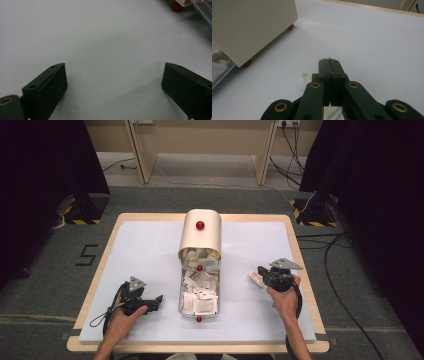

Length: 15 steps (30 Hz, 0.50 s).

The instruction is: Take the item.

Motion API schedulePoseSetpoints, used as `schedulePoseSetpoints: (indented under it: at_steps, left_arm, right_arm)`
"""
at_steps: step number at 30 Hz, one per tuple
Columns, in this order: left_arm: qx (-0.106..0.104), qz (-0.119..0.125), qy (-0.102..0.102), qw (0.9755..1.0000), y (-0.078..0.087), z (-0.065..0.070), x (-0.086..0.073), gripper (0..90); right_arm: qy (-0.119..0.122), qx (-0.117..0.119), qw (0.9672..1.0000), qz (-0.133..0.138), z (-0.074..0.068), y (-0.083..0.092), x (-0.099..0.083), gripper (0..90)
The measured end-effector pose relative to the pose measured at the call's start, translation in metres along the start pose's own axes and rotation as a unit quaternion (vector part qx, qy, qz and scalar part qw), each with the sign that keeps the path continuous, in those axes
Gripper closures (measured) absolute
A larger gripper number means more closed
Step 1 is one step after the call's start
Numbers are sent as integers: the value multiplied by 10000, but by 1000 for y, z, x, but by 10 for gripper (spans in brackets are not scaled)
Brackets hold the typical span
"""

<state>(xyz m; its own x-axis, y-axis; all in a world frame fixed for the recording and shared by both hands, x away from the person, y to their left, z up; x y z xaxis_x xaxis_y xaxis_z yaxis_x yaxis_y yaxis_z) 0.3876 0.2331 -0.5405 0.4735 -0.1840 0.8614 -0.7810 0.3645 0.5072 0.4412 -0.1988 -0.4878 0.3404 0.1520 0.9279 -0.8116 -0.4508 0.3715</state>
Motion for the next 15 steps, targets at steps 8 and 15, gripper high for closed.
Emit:
schedulePoseSetpoints:
  at_steps: [8, 15]
  left_arm:
    - [0, -1, -1, 10000, 0, 0, 0, 55]
    - [-5, -3, 3, 10000, 0, 0, 0, 55]
  right_arm:
    - [-33, 2, 10000, 7, -1, 0, 0, 893]
    - [-29, -5, 10000, 42, -1, 1, 1, 878]
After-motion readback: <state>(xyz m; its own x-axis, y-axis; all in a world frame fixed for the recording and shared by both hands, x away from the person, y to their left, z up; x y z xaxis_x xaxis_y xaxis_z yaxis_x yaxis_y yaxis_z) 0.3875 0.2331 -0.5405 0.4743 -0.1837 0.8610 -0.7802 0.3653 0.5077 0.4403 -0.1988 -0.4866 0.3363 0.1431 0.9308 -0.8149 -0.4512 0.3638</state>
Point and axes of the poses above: each handheld gripper's, and its own axes: y roughly backward along the jaws, x roughly out of its top, z roughly to its right, the point moved 4 cm from there along -y, roughly forward along the jaws, and after that the axes turned 11 degrees about z, right-handed, at the moved point
